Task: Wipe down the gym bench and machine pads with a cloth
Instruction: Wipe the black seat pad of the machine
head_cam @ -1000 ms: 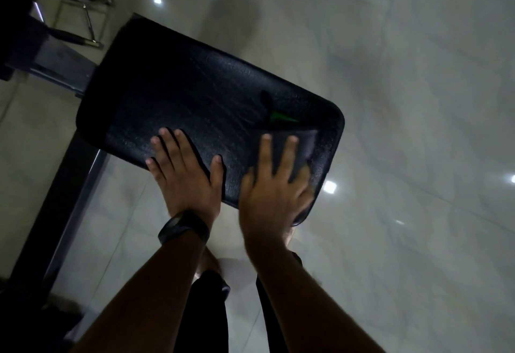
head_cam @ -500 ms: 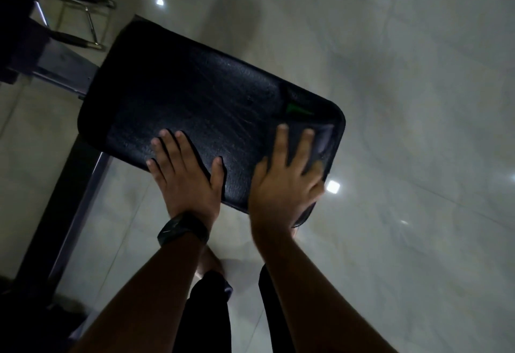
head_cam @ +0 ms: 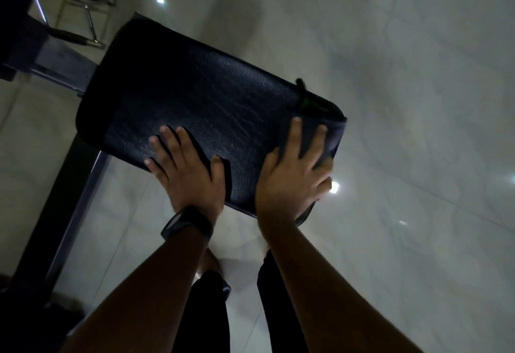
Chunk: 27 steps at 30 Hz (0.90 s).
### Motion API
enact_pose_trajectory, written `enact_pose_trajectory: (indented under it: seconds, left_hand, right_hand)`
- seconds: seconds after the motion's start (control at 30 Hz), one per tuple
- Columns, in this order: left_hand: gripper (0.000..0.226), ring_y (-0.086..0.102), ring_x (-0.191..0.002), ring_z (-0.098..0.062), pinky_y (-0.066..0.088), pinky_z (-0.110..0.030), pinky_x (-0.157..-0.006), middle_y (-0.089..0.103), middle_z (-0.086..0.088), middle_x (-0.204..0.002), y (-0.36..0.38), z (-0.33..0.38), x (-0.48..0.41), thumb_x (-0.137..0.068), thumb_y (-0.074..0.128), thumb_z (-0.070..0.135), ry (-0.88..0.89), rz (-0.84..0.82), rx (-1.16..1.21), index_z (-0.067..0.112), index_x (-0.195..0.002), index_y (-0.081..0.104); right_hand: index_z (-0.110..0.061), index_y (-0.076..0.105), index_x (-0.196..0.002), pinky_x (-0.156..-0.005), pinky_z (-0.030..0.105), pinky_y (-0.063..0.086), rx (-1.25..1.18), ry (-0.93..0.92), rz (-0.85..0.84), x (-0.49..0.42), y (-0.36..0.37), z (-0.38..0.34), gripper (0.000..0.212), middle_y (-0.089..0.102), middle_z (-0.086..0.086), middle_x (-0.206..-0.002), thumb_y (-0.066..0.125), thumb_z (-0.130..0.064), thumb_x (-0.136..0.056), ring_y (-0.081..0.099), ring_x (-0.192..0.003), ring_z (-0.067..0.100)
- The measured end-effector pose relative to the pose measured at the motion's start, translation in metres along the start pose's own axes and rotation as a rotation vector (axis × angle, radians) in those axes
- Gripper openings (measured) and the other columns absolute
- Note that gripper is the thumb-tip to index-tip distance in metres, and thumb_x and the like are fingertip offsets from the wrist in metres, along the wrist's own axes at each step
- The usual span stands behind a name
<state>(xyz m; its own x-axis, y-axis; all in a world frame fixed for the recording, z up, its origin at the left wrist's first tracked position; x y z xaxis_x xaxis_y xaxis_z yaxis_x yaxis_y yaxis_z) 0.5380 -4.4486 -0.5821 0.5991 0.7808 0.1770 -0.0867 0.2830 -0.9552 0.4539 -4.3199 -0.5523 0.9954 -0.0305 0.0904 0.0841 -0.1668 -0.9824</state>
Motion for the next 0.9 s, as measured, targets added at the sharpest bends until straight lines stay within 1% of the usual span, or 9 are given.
enact_pose_trajectory:
  seconds: [0.2,0.27,0.4,0.47,0.57,0.7,0.73,0.8,0.9]
  left_hand:
    - [0.081,0.001,-0.157,-0.033,-0.002,-0.054,-0.124,0.007,-0.022,-0.168,0.004,-0.001,-0.001,-0.097,0.026,0.05,0.076,0.026,-0.039,0.0,-0.16,0.013]
    - [0.081,0.002,-0.157,-0.034,-0.002,-0.053,-0.124,0.007,-0.022,-0.168,0.005,-0.002,-0.002,-0.098,0.027,0.05,0.081,0.031,-0.04,0.0,-0.16,0.013]
    - [0.08,0.001,-0.156,-0.035,0.0,-0.055,-0.124,0.007,-0.023,-0.168,0.005,-0.001,-0.001,-0.099,0.028,0.05,0.083,0.024,-0.067,0.0,-0.16,0.013]
    - [0.08,0.003,-0.156,-0.035,0.001,-0.055,-0.124,0.008,-0.023,-0.167,0.004,-0.001,-0.001,-0.099,0.029,0.049,0.081,0.026,-0.067,0.0,-0.16,0.014]
    - [0.08,0.003,-0.156,-0.035,0.002,-0.056,-0.125,0.008,-0.023,-0.167,0.003,0.001,-0.001,-0.099,0.027,0.049,0.084,0.028,-0.068,0.0,-0.16,0.012]
    - [0.08,0.003,-0.156,-0.036,0.004,-0.058,-0.125,0.007,-0.023,-0.167,0.003,0.0,0.0,-0.099,0.024,0.05,0.09,0.027,-0.067,-0.001,-0.16,0.013]
    - [0.08,0.003,-0.156,-0.036,0.004,-0.058,-0.125,0.008,-0.023,-0.167,0.003,0.001,0.0,-0.099,0.025,0.051,0.094,0.028,-0.063,-0.001,-0.16,0.013]
    - [0.081,0.003,-0.156,-0.036,0.004,-0.058,-0.125,0.007,-0.023,-0.167,0.004,0.001,0.0,-0.099,0.024,0.051,0.099,0.026,-0.069,0.0,-0.16,0.013]
    - [0.08,0.003,-0.156,-0.037,0.004,-0.058,-0.124,0.008,-0.024,-0.167,0.005,0.001,-0.001,-0.1,0.024,0.051,0.099,0.02,-0.086,-0.001,-0.16,0.014]
  right_hand:
    - [-0.04,0.025,-0.158,-0.102,0.062,0.038,0.145,-0.643,-0.09,-0.066,-0.004,-0.004,0.066,0.021,0.006,-0.167,0.05,-0.05,-0.097,0.037,-0.139,0.045]
    - [-0.04,0.025,-0.157,-0.102,0.058,0.036,0.118,-0.524,-0.071,-0.087,-0.004,0.01,0.065,0.021,0.005,-0.167,0.048,-0.05,-0.097,0.036,-0.139,0.042]
    - [-0.039,0.036,-0.154,-0.094,0.054,0.045,-0.03,0.032,0.113,-0.053,-0.001,0.025,0.061,0.034,0.003,-0.162,0.049,-0.046,-0.095,0.047,-0.127,0.037]
    - [-0.038,0.037,-0.154,-0.093,0.056,0.046,-0.045,0.087,0.091,-0.011,0.0,0.019,0.061,0.035,0.005,-0.161,0.05,-0.044,-0.094,0.048,-0.126,0.04]
    - [-0.039,0.035,-0.155,-0.098,0.064,0.041,-0.027,-0.097,-0.023,0.025,0.004,-0.001,0.066,0.032,0.007,-0.163,0.051,-0.046,-0.091,0.043,-0.132,0.045]
    - [-0.041,0.025,-0.157,-0.102,0.062,0.038,0.132,-0.708,-0.08,-0.035,0.001,-0.036,0.069,0.021,0.005,-0.167,0.054,-0.05,-0.095,0.037,-0.138,0.045]
    - [-0.041,0.021,-0.158,-0.102,0.063,0.038,0.177,-0.764,-0.108,-0.059,0.001,-0.037,0.07,0.018,0.006,-0.168,0.054,-0.05,-0.096,0.035,-0.14,0.045]
    - [-0.041,0.021,-0.158,-0.103,0.061,0.038,0.17,-0.573,-0.109,-0.095,0.003,-0.027,0.068,0.018,0.005,-0.168,0.05,-0.048,-0.097,0.035,-0.141,0.043]
    - [-0.037,0.039,-0.153,-0.093,0.054,0.044,0.044,-0.121,0.099,-0.087,0.0,-0.011,0.059,0.038,0.008,-0.16,0.046,-0.045,-0.094,0.049,-0.126,0.042]
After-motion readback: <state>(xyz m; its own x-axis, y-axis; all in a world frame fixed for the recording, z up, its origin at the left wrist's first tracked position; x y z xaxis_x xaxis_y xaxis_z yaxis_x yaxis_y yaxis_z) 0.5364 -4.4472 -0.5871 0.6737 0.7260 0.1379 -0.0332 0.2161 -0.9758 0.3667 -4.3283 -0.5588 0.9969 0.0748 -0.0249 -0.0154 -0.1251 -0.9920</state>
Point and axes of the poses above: each hand's wrist, its own x-axis away from the middle knuckle, its own y-axis out of the palm, z = x × y, the point moved 3 cm from there along -x, towards the middle knuckle
